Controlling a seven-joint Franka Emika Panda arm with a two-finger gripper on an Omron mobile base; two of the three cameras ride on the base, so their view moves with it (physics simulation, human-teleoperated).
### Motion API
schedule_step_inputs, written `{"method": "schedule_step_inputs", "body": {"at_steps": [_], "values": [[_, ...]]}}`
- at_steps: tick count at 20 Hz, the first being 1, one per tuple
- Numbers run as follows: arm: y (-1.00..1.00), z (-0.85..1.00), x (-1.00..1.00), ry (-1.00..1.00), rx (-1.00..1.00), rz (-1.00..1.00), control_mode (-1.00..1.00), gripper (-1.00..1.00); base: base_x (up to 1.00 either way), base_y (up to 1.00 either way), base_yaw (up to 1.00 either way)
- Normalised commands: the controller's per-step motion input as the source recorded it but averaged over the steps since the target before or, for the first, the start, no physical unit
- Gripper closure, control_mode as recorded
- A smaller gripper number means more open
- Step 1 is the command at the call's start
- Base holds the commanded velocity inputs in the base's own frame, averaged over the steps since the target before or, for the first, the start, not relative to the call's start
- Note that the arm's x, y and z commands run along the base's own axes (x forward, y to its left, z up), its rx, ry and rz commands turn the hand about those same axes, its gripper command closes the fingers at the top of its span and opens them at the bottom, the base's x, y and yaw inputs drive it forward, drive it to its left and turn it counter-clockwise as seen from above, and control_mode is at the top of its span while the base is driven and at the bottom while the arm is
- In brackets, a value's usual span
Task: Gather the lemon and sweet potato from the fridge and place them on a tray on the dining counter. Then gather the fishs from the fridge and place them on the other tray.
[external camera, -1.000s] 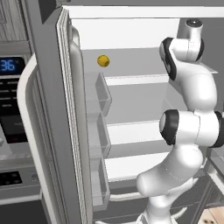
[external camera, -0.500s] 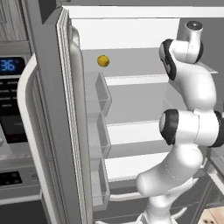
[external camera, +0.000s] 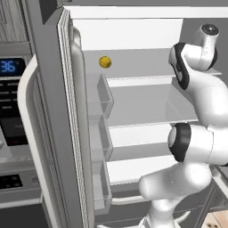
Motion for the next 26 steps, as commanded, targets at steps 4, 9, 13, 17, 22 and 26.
{"method": "schedule_step_inputs", "body": {"at_steps": [4, 9, 13, 17, 22, 26], "values": [[0.17, 0.00, -1.00, 0.00, 0.00, 0.01, -1.00, 1.00, 0.00, 0.00, 0.00], [0.30, 0.00, -1.00, 0.00, 0.00, 0.02, -1.00, 1.00, 0.00, 0.00, 0.00], [0.36, 0.00, -0.99, 0.00, 0.00, 0.00, -1.00, 1.00, 0.00, 0.00, 0.00], [0.41, 0.01, -0.91, 0.03, 0.00, 0.00, -1.00, 1.00, 0.00, 0.00, 0.00], [0.46, 0.01, -0.75, 0.09, 0.00, 0.00, -1.00, 1.00, 0.00, 0.00, 0.00], [0.43, 0.00, -0.79, 0.07, 0.00, 0.02, -1.00, 1.00, 0.00, 0.00, 0.00]]}}
